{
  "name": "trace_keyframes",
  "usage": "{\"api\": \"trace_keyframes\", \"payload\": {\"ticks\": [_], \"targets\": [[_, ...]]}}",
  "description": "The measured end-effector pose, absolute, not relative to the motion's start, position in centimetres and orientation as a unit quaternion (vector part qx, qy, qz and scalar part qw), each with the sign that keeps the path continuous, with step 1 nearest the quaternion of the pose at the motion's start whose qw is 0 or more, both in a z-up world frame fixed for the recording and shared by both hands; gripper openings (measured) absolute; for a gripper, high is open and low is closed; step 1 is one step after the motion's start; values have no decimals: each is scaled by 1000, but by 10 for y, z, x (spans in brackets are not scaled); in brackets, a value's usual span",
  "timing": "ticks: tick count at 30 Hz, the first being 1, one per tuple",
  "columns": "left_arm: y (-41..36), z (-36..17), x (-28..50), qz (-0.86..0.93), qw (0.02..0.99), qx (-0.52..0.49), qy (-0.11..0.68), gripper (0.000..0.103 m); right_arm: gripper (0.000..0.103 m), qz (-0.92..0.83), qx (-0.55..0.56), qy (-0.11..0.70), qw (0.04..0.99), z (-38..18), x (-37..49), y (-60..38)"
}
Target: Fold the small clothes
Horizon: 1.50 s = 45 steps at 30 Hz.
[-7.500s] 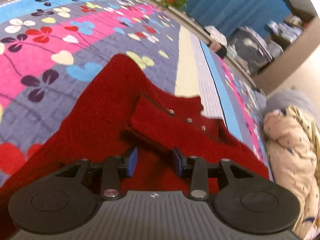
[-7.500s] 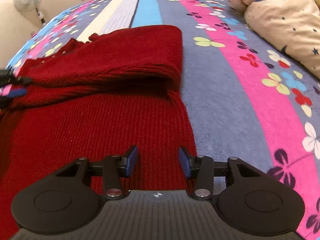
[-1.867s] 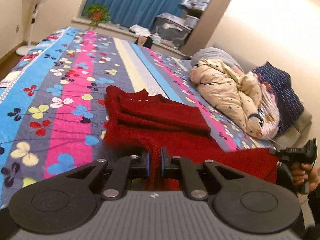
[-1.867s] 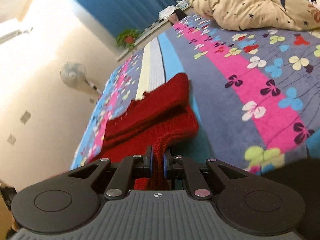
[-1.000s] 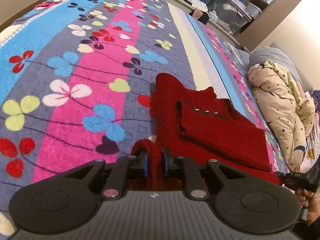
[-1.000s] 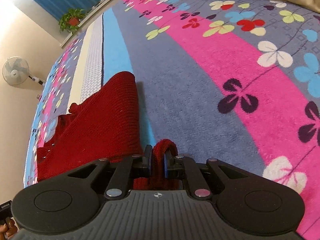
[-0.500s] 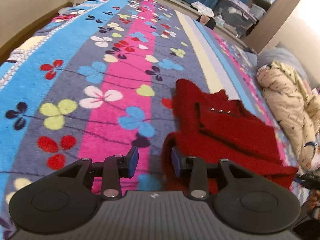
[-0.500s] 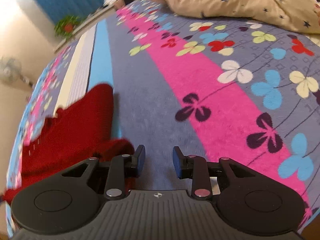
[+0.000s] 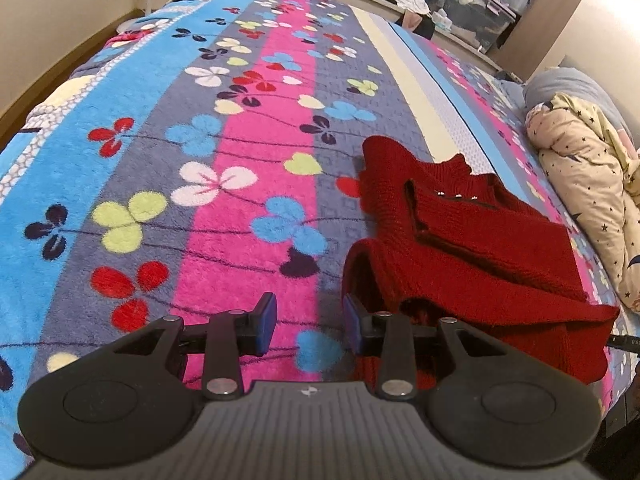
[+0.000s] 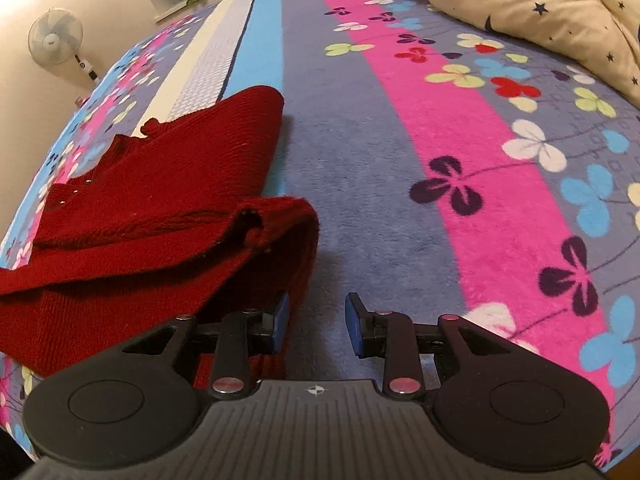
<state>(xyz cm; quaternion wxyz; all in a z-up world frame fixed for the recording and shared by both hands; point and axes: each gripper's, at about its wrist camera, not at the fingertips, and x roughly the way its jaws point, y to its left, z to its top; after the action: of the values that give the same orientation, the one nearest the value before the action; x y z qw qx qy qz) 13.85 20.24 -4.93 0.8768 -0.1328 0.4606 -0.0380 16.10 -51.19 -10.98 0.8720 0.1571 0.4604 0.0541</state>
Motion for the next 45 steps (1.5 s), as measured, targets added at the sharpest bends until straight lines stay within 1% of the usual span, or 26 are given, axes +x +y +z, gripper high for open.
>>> {"api": "trace_keyframes", "payload": {"ticks": [4,8,15,17,21,26,29,33,36,37,38,39,40,41,42,43,45], "targets": [[197,-54,143,-48,871,-129,471,46,37,63,162,456,873,-107,165,-508],[182,-61,150,-75,862,-102,490,47,37,78,167,442,878,-101,169,-503],[156,-70,168,-107,862,-82,489,47,44,84,136,467,870,-110,188,-484],[150,-72,176,-112,864,-79,485,48,44,75,140,463,872,-110,192,-482],[149,-74,191,-107,869,-104,473,48,45,48,174,440,879,-107,203,-488],[163,-76,208,-81,873,-170,451,47,45,26,236,430,871,-110,216,-499],[160,-79,215,-87,871,-168,453,48,45,20,246,436,866,-114,221,-499],[156,-85,220,-92,867,-168,460,48,51,14,263,446,855,-120,223,-500],[155,-90,222,-92,866,-169,462,48,51,15,280,449,848,-123,224,-504],[154,-90,222,-92,866,-167,462,46,51,17,284,450,847,-123,223,-504],[153,-90,223,-92,867,-166,462,41,51,20,285,450,846,-124,222,-505],[152,-90,222,-95,868,-163,460,37,47,23,284,450,846,-123,222,-505],[151,-89,221,-97,870,-158,457,26,39,26,283,449,847,-123,221,-505],[150,-87,220,-99,872,-152,455,19,34,34,282,448,848,-123,221,-504],[150,-86,219,-100,874,-147,453,16,26,41,278,447,849,-122,220,-503],[148,-85,218,-100,876,-140,450,14,13,46,270,446,852,-120,219,-501],[148,-80,215,-97,882,-131,442,13,12,53,261,437,859,-116,217,-500]]}}
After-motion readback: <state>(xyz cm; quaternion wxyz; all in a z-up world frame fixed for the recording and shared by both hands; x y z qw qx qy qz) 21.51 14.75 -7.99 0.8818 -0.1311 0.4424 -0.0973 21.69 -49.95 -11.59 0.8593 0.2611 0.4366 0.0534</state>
